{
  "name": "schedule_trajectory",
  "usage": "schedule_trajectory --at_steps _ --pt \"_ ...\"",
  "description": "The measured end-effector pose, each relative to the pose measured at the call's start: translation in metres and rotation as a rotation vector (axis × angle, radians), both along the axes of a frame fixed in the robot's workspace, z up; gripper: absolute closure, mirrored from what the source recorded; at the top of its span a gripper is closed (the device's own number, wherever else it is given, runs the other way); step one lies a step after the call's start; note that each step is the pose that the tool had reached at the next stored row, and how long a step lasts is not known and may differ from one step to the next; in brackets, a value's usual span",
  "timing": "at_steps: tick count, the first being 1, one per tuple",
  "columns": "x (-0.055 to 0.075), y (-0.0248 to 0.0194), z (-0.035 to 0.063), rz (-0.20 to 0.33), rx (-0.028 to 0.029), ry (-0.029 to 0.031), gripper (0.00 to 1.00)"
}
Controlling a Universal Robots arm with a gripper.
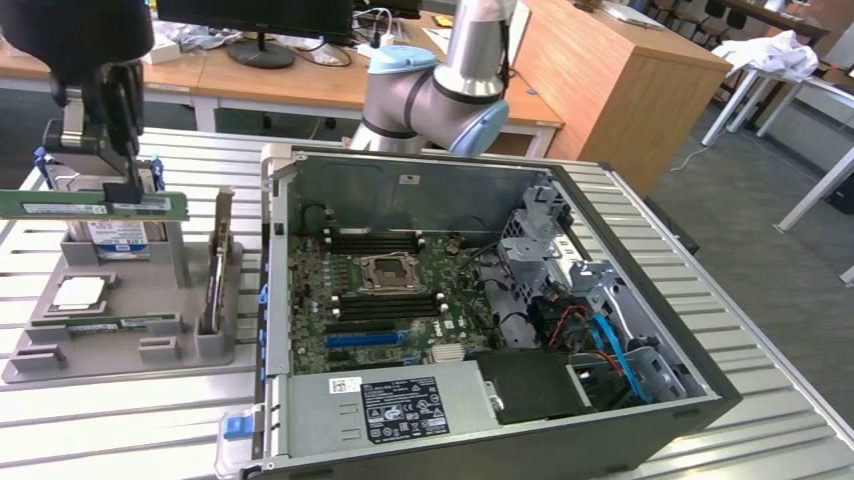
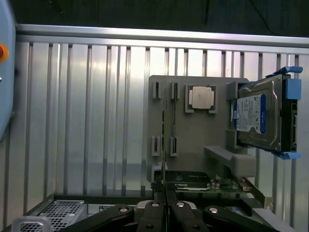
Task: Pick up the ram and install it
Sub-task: 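Pick up the ram and move it above insertion slot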
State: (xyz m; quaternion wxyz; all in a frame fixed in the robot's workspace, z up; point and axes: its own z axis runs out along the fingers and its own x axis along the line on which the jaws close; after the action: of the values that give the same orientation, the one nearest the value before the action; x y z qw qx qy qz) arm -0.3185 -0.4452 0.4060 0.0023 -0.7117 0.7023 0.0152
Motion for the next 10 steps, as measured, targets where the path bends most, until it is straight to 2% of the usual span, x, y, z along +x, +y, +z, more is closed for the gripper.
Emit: schedule_trajectory --at_steps 10 --pt "0.019 0.0000 0.0000 0.000 0.0000 0.0000 0.89"
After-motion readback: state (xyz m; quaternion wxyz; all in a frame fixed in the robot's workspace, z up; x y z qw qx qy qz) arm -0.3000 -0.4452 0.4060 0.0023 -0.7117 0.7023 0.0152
